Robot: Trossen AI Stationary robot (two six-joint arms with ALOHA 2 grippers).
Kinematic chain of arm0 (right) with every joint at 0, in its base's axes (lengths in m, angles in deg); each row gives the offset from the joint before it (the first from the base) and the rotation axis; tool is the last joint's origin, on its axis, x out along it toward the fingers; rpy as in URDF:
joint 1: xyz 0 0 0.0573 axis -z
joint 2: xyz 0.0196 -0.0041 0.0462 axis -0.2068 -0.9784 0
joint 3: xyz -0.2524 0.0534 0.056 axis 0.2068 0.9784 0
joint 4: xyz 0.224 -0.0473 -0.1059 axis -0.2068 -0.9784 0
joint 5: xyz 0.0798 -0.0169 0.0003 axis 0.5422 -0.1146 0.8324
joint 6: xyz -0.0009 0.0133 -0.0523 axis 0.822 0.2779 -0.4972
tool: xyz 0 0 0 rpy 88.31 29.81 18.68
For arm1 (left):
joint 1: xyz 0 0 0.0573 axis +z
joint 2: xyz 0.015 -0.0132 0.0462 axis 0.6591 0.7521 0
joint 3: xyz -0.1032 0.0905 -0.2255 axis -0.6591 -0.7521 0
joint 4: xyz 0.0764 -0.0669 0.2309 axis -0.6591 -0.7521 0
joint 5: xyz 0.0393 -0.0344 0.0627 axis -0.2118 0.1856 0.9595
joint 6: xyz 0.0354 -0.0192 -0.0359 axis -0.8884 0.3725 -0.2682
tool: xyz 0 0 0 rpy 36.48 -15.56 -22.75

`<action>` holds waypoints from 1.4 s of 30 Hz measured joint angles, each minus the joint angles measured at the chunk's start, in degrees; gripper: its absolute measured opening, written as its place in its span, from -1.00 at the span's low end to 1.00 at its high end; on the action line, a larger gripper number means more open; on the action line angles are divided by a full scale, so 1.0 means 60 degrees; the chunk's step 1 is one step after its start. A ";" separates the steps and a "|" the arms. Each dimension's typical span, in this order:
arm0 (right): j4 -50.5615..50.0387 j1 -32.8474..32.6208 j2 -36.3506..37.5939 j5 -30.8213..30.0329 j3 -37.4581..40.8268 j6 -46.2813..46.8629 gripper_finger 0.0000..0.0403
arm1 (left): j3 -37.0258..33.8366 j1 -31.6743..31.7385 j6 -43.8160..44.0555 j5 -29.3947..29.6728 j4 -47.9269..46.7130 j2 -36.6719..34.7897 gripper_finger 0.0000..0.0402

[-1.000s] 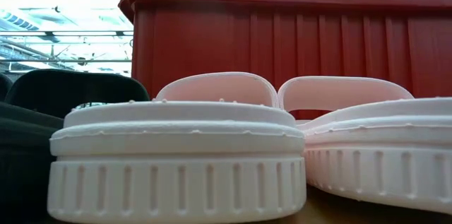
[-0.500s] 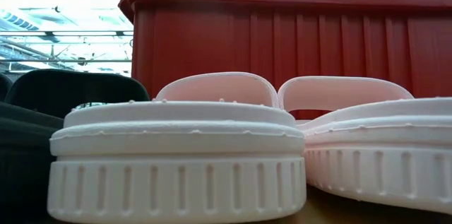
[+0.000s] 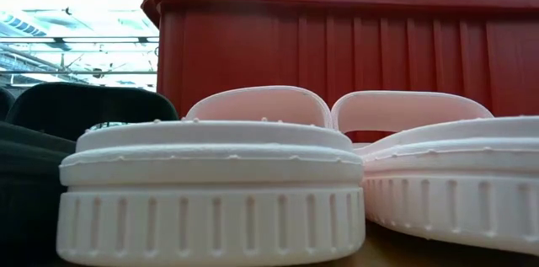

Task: Pick and place slides into bin
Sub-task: Put the black slipper into the red bin

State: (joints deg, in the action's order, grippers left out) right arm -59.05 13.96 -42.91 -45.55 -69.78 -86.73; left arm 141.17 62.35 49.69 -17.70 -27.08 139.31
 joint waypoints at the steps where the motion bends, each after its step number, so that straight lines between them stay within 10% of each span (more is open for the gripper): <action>1: 0.0009 0.0000 0.0000 -0.0012 0.0000 0.0020 -1.00 | 0.0000 0.0000 -0.0002 0.0000 0.0000 0.0000 0.02; 42: 0.0353 0.0686 0.0083 -0.0485 0.0364 -0.1697 -0.84 | 0.0000 0.0001 -0.0010 0.0000 0.0000 0.0000 0.02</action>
State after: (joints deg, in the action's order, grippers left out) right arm -56.93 18.07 -42.41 -48.46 -67.59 -96.91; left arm 141.17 62.36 49.64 -17.70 -27.08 139.31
